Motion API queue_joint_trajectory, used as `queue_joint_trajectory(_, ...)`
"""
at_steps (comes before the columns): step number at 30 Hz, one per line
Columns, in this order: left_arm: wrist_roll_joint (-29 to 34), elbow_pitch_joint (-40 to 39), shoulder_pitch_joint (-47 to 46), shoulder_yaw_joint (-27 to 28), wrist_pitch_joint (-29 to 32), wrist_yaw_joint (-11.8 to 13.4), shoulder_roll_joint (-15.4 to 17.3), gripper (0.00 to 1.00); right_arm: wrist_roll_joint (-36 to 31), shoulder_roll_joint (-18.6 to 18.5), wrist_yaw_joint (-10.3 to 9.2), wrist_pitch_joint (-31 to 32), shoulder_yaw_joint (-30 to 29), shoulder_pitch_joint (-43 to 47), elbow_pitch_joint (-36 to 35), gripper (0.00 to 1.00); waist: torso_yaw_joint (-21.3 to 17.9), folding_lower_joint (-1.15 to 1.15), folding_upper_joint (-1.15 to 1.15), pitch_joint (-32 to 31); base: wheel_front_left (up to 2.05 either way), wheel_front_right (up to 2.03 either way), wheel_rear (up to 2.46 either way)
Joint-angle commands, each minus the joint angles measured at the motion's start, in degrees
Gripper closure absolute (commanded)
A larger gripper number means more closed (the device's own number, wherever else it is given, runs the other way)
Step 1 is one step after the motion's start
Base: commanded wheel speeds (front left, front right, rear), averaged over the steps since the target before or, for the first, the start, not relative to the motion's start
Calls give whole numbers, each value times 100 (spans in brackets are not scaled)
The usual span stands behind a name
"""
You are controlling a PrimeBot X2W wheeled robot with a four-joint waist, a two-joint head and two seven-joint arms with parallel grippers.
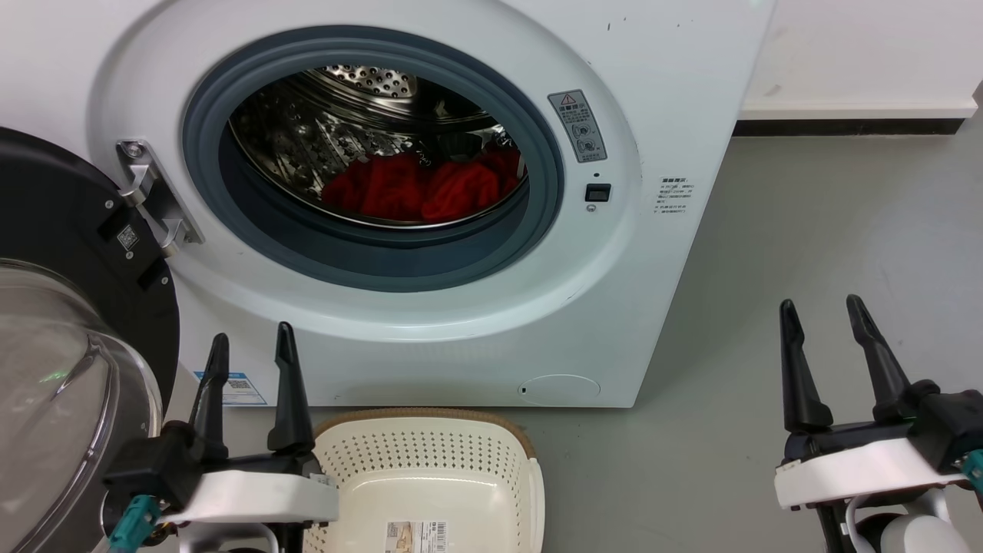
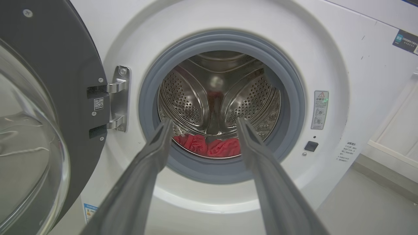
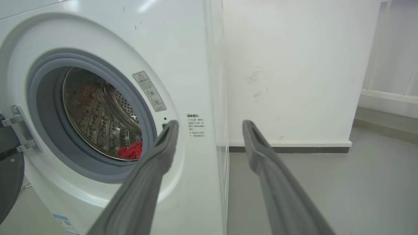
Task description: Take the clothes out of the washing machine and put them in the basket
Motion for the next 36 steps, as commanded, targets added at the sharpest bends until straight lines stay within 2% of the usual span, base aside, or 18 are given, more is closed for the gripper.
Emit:
queue_joint_trajectory(1, 167, -21, 28, -38, -59, -16, 13, 0, -162, -30, -2, -52, 29, 14, -28, 0, -1, 0, 0, 7, 0, 0, 0)
queue_joint_trajectory(7, 391, 25, 48, -91, -136, -25, 14, 0, -457, -31, -2, -128, 104, 60, 101, 0, -3, 0, 0, 34, 0, 0, 0)
queue_joint_trajectory(10, 594, 98, 70, -140, -165, -126, 12, 0, -623, -32, -2, -167, 134, 50, 145, 0, -6, 0, 0, 38, 0, 0, 0)
queue_joint_trajectory(21, 1262, 394, 134, -277, -296, -138, 34, 0, -943, -34, -2, -290, 166, 107, 307, 0, -18, 0, 0, 54, 0, 0, 0)
queue_joint_trajectory(36, 1843, 659, 144, -394, -447, -175, 57, 0, -1461, -38, -3, -429, 199, 177, 402, 0, -34, 0, 0, 108, 0, 0, 0)
